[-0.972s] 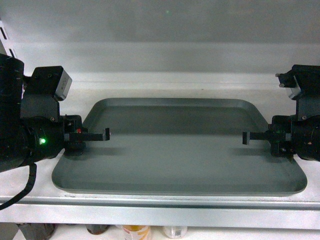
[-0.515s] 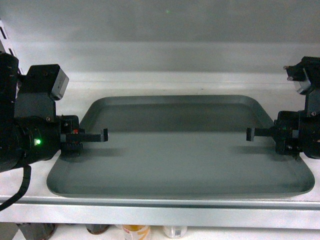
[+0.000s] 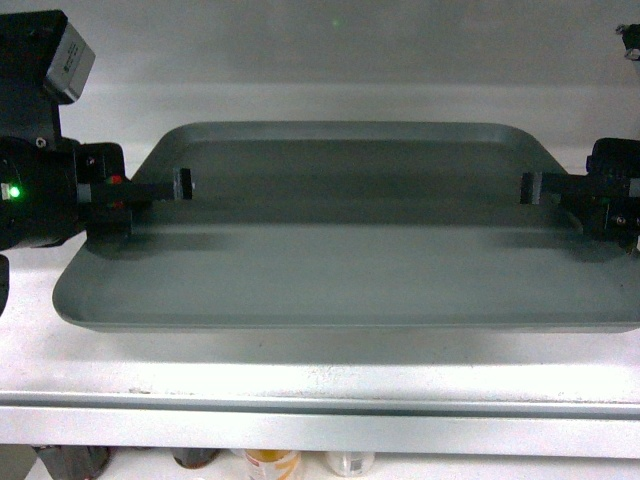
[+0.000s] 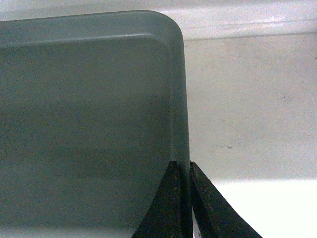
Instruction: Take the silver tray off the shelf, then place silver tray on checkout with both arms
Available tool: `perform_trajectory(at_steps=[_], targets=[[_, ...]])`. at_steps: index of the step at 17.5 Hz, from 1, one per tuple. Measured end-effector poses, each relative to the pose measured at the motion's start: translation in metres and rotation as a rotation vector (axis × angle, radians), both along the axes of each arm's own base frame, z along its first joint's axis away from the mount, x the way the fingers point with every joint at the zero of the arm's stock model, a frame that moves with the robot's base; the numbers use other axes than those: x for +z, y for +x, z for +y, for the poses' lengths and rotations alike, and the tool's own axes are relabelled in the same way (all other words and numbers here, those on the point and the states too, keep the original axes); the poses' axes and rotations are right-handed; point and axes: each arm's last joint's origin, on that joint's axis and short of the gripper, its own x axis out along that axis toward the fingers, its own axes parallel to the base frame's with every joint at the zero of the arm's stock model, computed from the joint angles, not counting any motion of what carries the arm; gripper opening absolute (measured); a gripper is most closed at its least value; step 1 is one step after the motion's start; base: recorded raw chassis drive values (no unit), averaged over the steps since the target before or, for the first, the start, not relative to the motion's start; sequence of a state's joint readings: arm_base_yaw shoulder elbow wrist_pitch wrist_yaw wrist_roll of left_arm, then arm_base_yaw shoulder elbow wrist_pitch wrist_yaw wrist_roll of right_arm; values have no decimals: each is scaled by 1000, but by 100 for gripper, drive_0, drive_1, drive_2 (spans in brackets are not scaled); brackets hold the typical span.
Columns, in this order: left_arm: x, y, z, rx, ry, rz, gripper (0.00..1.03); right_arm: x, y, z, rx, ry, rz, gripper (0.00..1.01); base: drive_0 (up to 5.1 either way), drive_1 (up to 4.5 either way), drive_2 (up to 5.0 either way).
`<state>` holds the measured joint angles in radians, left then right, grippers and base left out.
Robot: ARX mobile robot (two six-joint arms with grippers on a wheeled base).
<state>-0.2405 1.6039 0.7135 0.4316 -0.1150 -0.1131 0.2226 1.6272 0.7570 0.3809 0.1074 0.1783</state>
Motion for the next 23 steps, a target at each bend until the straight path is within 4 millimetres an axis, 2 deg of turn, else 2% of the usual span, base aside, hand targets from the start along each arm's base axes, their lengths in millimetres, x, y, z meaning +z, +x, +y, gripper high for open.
perform_trajectory(at_steps=[5,23], targets=[[-3,-2,-2,-7,12,86,4,-1,-2,-1,7,-41,102,3,0,0,0],[-1,0,-3,-13,5,68,4,-1,-1,-3,-4,-41,95,3,0,0,0]])
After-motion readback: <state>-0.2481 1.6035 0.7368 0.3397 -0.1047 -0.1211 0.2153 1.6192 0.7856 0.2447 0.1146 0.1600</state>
